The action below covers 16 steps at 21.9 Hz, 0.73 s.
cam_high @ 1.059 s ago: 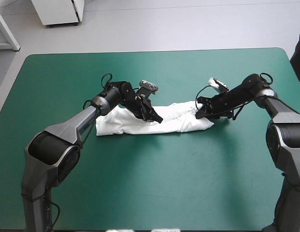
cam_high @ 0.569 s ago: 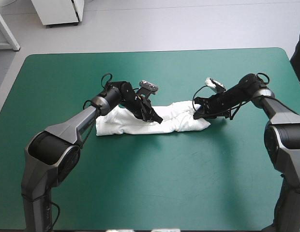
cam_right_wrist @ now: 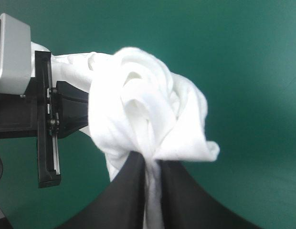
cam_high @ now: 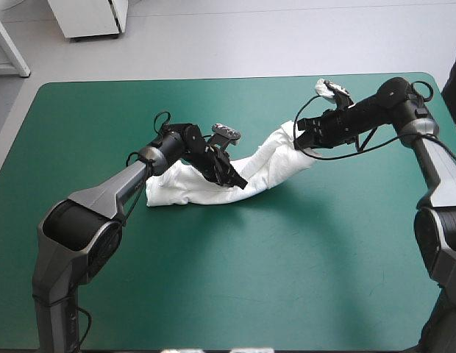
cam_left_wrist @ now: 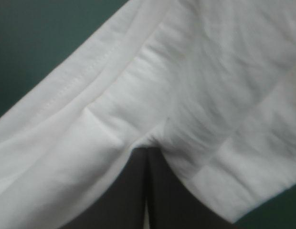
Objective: Fold the cloth
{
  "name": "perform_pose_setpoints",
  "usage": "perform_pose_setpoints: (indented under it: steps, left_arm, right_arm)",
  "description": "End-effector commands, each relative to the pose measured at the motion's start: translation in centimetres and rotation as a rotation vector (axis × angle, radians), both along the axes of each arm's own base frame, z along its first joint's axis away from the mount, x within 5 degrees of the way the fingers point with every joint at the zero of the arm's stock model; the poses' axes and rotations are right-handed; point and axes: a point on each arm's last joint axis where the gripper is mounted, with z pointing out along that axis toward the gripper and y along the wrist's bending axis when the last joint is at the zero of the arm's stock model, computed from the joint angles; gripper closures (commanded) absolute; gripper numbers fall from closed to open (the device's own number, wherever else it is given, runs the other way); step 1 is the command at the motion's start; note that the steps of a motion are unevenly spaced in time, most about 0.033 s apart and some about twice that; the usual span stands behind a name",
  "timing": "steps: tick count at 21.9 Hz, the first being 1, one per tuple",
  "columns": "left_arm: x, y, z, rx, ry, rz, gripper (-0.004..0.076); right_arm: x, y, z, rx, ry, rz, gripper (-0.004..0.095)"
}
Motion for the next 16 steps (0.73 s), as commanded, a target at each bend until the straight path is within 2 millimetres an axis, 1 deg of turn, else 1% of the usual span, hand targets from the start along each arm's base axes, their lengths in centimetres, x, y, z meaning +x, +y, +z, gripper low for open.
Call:
perform_pose_setpoints:
  steps: [1,4,7,9,10,11,12,13,14,16]
  left_arm:
    - [-0.3,-0.4,3.5,-0.066,-0.074,0.008,0.0734]
    - [-0.3,-0.3,3.6,-0.068,-0.079,0.011,0.0734]
    - [-0.4,0.1,4.5,-0.067,-0.099,0.014,0.0734]
    - [-0.5,0.8,6.2,-0.067,-0.131,0.027,0.0734]
    - [-0.7,1.4,7.6,-0.055,-0.167,0.025,0.0734]
    - [-0.9,1.8,8.5,-0.051,-0.186,0.029,0.0734]
    - [-1.4,2.4,10.4,-0.051,-0.221,0.032,0.0734]
    - [-1.7,3.0,11.4,-0.046,-0.236,0.039,0.0734]
    - [-2.6,4.1,13.5,-0.031,-0.275,0.046,0.0734]
    - [-4.0,5.5,15.8,0.009,-0.325,0.061,0.0734]
  right_arm:
    - [-1.4,0.4,4.2,0.082,-0.086,0.013,0.0921]
    - [-1.5,0.5,4.3,0.087,-0.088,0.013,0.0921]
    - [-1.5,0.4,4.3,0.083,-0.088,0.013,0.0921]
    - [-1.5,0.4,4.3,0.080,-0.088,0.014,0.0921]
    - [-1.5,0.4,4.3,0.080,-0.088,0.014,0.0921]
    - [-1.5,0.4,4.3,0.080,-0.088,0.014,0.0921]
    - [-1.5,0.5,4.3,0.085,-0.088,0.015,0.0921]
    - [-1.5,0.5,4.4,0.089,-0.088,0.015,0.0921]
    - [-1.5,0.7,4.5,0.114,-0.087,0.015,0.0921]
    - [-1.5,1.0,4.9,0.160,-0.093,0.017,0.0921]
